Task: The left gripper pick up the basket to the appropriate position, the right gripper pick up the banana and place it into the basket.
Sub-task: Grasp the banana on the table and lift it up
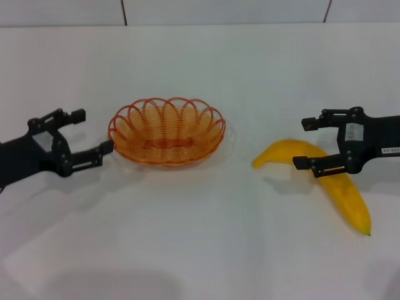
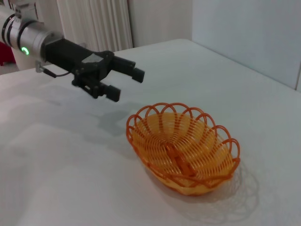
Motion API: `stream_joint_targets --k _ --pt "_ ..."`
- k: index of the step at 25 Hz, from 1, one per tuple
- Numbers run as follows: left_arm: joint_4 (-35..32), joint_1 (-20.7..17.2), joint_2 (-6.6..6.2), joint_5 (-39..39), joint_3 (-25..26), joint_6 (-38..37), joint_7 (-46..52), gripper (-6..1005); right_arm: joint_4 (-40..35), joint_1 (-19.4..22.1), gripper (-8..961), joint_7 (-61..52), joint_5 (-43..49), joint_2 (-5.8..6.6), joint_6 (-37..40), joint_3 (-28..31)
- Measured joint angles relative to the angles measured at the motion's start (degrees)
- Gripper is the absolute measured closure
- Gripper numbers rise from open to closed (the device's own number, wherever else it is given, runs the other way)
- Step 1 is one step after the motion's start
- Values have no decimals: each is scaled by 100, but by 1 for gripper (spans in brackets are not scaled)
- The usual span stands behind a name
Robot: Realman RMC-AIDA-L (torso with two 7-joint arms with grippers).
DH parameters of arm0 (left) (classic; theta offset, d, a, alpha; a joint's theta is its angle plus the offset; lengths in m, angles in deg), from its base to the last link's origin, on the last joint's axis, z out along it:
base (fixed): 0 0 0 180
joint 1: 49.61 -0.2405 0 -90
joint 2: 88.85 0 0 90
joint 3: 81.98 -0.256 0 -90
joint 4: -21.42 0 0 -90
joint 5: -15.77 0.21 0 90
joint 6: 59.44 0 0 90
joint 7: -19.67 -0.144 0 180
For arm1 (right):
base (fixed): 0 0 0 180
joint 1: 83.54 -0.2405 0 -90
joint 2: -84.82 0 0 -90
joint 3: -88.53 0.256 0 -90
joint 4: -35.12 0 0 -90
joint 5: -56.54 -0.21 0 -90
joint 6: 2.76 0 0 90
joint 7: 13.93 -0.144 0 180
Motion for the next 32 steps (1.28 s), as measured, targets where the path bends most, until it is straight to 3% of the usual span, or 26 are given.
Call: stream_joint_targets --k 11,18,24,32 --pt "-146 -326 -66 283 12 -279 0 106 -104 13 152 -45 -4 -66 -2 0" --pt "-148 -399 -65 305 14 -296 0 105 -1171 187 154 -768 453 -319 -109 -145" --pt "-148 -398 -59 306 14 -300 -1 105 -1951 318 155 -1769 585 -330 -372 -975" --pt "-148 -357 -48 305 14 -299 -4 105 -3132 514 158 -3433 1394 -341 -1080 -2638"
